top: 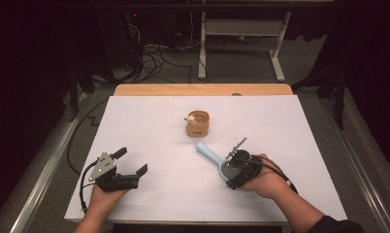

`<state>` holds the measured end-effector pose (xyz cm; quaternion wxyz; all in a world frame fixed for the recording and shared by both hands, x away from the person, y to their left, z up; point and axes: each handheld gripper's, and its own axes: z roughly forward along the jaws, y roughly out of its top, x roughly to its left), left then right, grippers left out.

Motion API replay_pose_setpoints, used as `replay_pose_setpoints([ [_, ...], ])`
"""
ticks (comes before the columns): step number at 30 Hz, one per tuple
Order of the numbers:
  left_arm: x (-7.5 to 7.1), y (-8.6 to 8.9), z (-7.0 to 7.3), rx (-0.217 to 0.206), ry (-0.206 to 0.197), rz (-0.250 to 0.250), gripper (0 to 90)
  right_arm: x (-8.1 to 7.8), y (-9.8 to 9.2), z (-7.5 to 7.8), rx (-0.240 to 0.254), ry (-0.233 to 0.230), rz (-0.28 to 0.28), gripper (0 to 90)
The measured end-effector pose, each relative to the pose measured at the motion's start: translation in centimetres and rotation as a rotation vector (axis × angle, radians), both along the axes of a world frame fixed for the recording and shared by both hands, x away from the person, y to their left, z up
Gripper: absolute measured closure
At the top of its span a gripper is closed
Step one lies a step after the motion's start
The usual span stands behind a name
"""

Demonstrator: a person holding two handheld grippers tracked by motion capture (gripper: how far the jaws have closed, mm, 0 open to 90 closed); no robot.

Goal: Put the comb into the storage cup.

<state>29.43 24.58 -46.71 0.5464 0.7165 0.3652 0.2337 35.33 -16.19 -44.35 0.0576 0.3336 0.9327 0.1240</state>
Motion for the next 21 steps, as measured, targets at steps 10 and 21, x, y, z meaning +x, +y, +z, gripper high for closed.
replay_pose_setpoints([
  [10,0.0,0.0,0.0,0.003,-0.001,-0.002,1.7,0.1,-0.1,0.3,0.015,0.019,-0.014,20.9],
  [21,-0.1,-0.5,0.1,0.023,-0.001,-0.001,1.9,-0.4,-0.3,1.5,0.018,-0.008,0.006,21.1],
])
